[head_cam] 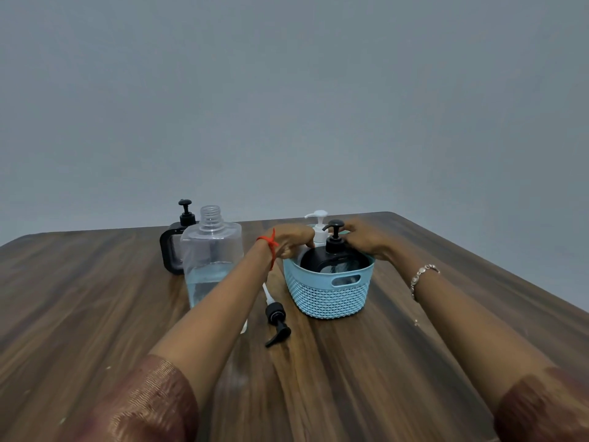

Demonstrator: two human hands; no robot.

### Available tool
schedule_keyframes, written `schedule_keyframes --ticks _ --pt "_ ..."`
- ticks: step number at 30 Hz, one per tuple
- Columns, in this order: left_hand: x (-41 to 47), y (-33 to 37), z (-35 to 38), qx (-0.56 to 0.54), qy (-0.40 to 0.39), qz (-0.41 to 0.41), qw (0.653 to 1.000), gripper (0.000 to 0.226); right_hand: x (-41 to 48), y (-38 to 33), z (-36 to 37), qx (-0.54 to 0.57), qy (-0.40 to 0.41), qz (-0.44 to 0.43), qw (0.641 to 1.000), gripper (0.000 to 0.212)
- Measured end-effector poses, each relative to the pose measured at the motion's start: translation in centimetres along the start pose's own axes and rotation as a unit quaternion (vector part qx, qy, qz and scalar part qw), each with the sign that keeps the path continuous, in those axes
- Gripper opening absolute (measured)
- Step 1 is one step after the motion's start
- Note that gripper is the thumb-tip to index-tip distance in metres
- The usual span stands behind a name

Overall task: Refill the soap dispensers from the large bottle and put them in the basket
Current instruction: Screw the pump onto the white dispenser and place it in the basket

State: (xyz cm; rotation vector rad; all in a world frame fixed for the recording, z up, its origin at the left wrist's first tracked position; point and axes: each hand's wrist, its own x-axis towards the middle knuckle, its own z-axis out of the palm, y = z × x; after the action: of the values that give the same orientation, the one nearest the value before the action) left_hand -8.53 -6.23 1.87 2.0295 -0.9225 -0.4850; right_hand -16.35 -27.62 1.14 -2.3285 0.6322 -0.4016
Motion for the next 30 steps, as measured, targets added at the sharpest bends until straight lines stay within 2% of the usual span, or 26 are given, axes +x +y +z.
schedule_keyframes --ticks 1,3,6,7,10,14,16,19,24,27,30 --pt "0.4 0.5 0.4 0.007 0.007 -0.006 1.0 0.037 0.0 0.1 0.0 0.001 -0.001 -0.001 1.0 0.027" --pt "0.3 1.8 1.4 -0.062 0.081 -0.016 0.995 0.04 -0.2 0.0 0.0 0.008 0.0 -0.006 1.0 0.024" --pt "1.5 1.6 2.2 -0.129 0.08 -0.027 0.988 0.035 -0.7 -0.3 0.1 0.019 0.002 -0.002 1.0 0.021" --pt "2.1 2.5 2.8 -0.172 0.074 -0.064 0.98 0.031 -0.8 -0.3 0.1 0.018 0.001 0.001 1.0 0.021" --pt "3.5 3.8 3.4 -0.033 0.028 -0.005 0.999 0.031 -1.1 -0.4 0.3 0.024 0.0 0.005 1.0 0.019" --pt "3.8 3.0 3.7 0.136 0.029 0.073 0.988 0.033 -1.8 -0.8 0.5 0.04 0.006 0.016 0.999 0.017" --pt "3.3 2.9 3.9 0.163 0.025 0.092 0.982 0.032 -2.2 -0.9 0.4 0.04 0.018 0.02 0.999 0.019" --pt "3.0 2.9 3.6 0.197 0.035 0.127 0.972 0.028 -2.7 -1.4 -0.1 0.04 0.091 0.015 0.995 0.027" --pt "2.4 4.3 0.8 0.211 0.107 0.161 0.958 0.007 -4.1 -4.6 -1.1 0.029 0.242 -0.088 0.966 0.031" --pt "1.0 5.4 -1.5 0.202 0.157 0.206 0.945 0.028 -4.8 -7.4 -0.5 0.008 0.277 -0.156 0.948 0.032" --pt "-0.8 5.8 -4.0 0.207 0.213 0.237 0.925 0.031 -5.3 -10.5 0.7 -0.005 0.282 -0.219 0.934 0.034"
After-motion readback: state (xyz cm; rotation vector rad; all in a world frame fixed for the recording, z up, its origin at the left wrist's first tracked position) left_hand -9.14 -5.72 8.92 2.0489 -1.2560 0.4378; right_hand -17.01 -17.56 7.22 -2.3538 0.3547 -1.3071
